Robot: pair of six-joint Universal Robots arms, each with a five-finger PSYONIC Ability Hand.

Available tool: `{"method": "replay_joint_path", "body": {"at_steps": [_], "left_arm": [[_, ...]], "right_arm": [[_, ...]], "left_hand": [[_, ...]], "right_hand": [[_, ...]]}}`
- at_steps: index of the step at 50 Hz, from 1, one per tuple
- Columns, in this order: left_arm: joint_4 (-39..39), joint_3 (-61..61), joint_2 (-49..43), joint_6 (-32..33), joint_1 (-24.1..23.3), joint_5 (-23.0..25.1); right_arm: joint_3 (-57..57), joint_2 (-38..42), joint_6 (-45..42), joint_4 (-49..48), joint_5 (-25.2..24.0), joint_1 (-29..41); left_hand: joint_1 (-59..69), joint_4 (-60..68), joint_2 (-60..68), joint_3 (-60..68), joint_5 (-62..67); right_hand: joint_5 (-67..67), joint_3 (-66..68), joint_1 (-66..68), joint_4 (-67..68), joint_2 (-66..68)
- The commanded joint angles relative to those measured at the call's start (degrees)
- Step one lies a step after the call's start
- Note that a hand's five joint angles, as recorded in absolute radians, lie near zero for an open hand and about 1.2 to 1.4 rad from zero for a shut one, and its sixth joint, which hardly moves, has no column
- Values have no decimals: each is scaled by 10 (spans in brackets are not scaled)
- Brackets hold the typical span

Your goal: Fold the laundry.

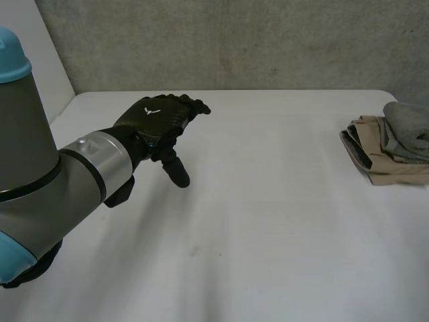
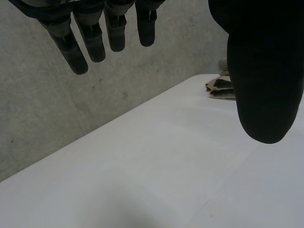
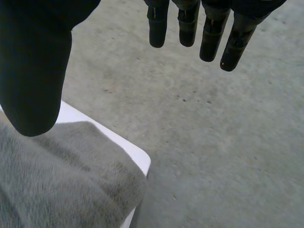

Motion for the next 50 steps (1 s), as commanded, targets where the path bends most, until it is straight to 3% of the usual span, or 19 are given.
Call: {"method": "replay_joint_path", "body": {"at_steps": [1, 14, 23, 28, 38, 50], "left_arm": [[1, 5, 5, 0, 2, -1], [2, 24, 29, -3, 25, -7], [3, 3, 39, -3, 60, -51], [3, -2, 39, -5, 71, -55], [11, -30, 45, -7, 81, -73], [36, -40, 56, -14, 78, -75]], "right_arm": [[-102, 1, -2, 87, 175, 91], [-105, -90, 3, 98, 331, 349], [58, -147, 3, 90, 427, 524], [161, -174, 6, 50, 441, 561], [330, -251, 16, -65, 442, 567], [351, -266, 22, -75, 445, 568]], "left_hand": [[-8, -12, -12, -15, -21], [-12, -15, -16, -19, -24], [-12, -16, -16, -19, -25], [-12, -16, -16, -19, -25], [-12, -16, -16, -19, -25], [-12, -16, -16, -19, -25]], "right_hand": [[-36, -20, -17, -32, -25], [-36, -20, -17, -32, -25], [-36, -20, -17, -32, -25], [-36, -20, -17, -32, -25], [-36, -20, -17, -32, -25], [-36, -20, -17, -32, -25]]}}
